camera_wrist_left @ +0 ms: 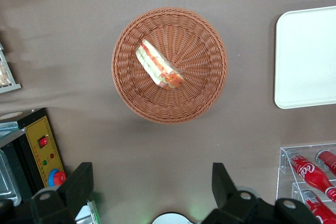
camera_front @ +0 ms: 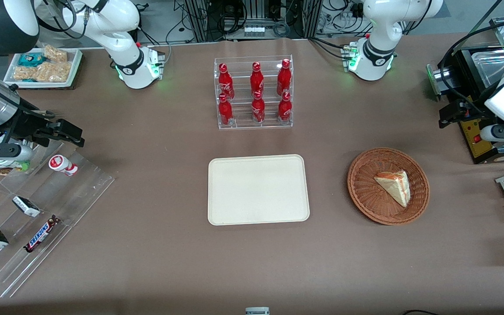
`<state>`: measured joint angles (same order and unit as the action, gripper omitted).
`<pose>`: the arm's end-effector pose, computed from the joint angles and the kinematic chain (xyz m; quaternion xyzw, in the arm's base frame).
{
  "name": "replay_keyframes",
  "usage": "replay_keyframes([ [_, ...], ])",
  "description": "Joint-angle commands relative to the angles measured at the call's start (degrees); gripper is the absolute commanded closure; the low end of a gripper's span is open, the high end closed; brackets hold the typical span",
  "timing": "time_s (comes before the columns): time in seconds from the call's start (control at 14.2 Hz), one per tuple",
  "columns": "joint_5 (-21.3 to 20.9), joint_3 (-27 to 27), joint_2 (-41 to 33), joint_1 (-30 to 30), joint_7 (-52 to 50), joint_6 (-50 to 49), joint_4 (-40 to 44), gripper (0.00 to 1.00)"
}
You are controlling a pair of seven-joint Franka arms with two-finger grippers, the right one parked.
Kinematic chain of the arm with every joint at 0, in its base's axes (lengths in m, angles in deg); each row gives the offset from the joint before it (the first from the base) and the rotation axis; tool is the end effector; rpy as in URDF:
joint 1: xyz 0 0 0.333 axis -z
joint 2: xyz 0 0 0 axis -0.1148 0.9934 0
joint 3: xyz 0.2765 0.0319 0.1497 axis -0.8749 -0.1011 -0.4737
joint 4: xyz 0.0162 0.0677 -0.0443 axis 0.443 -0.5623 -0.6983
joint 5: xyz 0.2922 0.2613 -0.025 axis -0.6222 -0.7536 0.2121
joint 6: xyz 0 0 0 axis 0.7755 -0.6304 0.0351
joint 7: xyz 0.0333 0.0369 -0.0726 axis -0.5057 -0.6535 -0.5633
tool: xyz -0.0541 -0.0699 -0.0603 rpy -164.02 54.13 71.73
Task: Place sandwich from basket to tray
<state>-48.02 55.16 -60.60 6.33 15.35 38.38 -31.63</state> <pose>0.5496 -0.0226 0.6042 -0.9978 0.0356 0.0565 0.0030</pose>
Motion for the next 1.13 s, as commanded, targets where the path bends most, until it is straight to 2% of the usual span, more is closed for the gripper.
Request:
replay_keyframes([
  [0.0,0.4,-0.2,0.4,0.5,-0.9,2.7,-4.6,0.00],
  [0.42,0.0,-0.3,-0.4,0.4,-1.0,26.3,-25.3,0.00],
  [0.64,-0.3,-0.3,-0.2,0.4,-6.0,39.1,-33.7,0.00],
  [0.85,-0.3,-0.3,1.9,0.4,-21.5,48.1,-36.9,0.00],
  [1.06,-0.3,-0.3,5.4,0.4,-40.3,52.2,-36.5,0.00],
])
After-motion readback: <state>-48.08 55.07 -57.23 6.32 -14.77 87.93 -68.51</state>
